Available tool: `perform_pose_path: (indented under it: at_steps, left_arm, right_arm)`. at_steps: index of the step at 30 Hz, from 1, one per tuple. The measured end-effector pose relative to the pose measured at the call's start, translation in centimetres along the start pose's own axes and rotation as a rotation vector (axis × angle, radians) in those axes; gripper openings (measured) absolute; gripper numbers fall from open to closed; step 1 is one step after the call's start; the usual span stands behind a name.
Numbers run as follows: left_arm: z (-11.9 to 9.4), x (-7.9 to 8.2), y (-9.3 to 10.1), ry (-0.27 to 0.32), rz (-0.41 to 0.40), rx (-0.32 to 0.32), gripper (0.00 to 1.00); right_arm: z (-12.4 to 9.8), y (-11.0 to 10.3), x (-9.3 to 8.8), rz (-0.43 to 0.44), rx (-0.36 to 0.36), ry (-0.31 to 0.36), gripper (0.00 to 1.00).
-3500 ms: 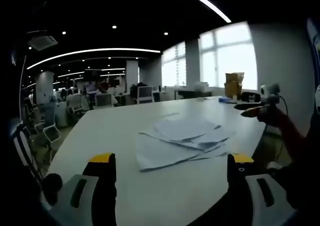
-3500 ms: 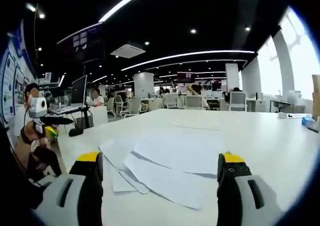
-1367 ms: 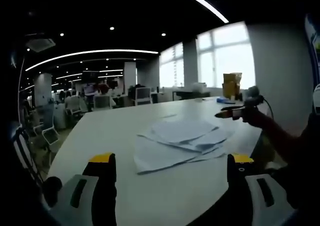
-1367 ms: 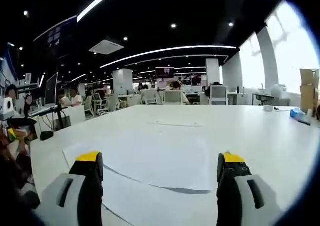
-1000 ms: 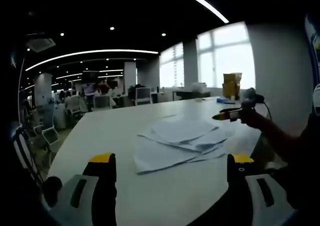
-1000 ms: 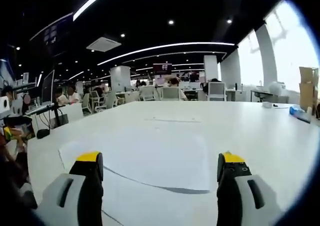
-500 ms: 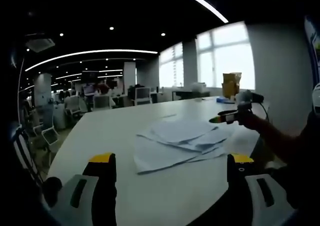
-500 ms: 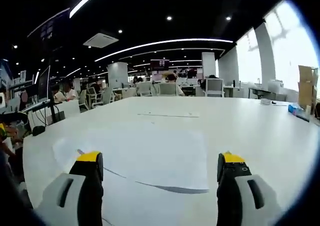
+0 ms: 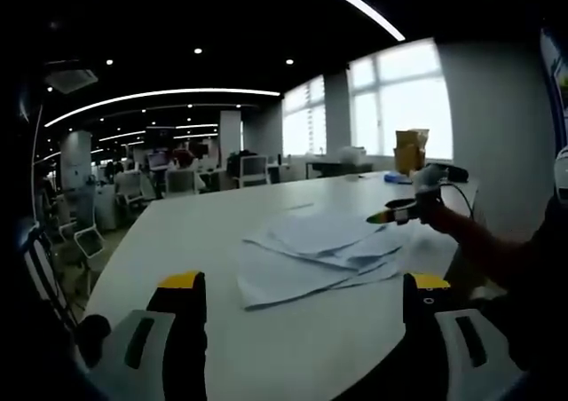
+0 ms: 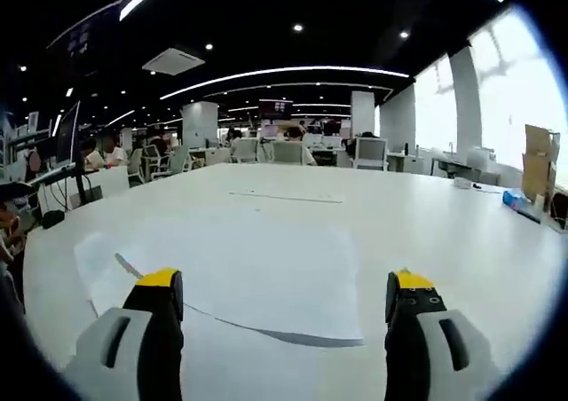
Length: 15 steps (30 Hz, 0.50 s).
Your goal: Organize the stack of printing papers by aligning and flattening the scattered papers on the table
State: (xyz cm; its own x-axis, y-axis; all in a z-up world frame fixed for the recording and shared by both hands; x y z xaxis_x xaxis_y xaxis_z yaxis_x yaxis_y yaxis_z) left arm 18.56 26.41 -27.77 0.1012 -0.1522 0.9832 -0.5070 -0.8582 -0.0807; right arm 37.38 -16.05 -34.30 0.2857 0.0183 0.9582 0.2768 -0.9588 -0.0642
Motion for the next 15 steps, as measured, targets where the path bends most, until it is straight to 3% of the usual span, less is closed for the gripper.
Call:
perform_pose_path:
  at_steps: [15]
  left_arm:
    - [0.2,-0.2,0.1,-0.004,-0.005,-0.005,0.94]
  right_arm:
    - [1.4,0.6,-1.4,0.018,-0.005,-0.027,0.89]
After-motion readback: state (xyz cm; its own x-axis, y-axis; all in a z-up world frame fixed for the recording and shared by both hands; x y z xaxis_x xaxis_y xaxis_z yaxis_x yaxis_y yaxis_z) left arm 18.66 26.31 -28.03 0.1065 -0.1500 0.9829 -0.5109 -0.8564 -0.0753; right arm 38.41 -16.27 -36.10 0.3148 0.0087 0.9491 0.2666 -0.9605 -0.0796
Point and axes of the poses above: the point that each gripper's makers call its tool centre point, and the gripper's own axes: z roughly forward along the fingers, y roughly to its right, x roughly out of its top, the point moved 10 cm from there along -z, roughly backward along the fingers, and after that the axes turned 4 degrees about z, right-handed, at the moved point
